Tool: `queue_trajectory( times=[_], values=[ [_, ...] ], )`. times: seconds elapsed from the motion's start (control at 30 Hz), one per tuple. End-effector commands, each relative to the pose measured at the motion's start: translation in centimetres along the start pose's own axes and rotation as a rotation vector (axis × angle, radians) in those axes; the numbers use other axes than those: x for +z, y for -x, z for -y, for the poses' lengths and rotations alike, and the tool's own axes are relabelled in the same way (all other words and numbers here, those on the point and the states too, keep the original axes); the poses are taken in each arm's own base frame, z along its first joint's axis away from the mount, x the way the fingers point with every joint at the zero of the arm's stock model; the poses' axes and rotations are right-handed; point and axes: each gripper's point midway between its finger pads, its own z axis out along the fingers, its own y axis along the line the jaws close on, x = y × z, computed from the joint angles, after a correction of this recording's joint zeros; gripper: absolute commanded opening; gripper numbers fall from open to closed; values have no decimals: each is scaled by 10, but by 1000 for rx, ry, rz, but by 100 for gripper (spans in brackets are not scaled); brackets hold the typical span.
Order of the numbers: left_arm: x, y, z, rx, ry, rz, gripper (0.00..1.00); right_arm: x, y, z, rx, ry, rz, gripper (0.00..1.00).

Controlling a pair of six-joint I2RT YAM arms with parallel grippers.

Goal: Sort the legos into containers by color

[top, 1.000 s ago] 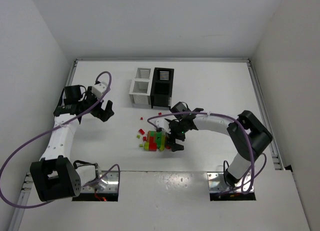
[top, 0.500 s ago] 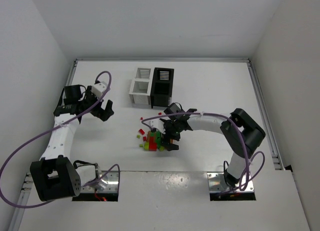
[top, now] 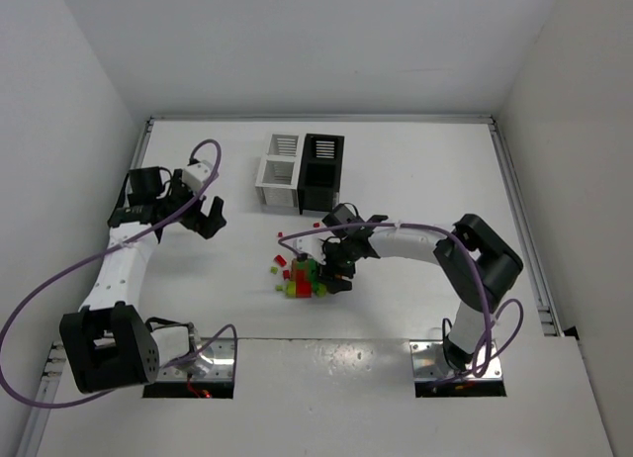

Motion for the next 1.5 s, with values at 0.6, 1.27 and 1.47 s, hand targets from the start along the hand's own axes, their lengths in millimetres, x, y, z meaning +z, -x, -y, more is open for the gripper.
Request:
queue_trajectory(
  times=[0.6, 1.27, 1.47],
  values=[
    [51, 10, 81, -237, -388, -14, 95, -57, 61, 6, 43, -107, 184, 0],
    [57, 21, 135, -514, -826, -9, 93, -101, 129, 29, 118, -174, 393, 0],
    [55, 20, 144, -603, -923, -24, 93, -110, 143, 35, 107, -191, 427, 0]
  ],
)
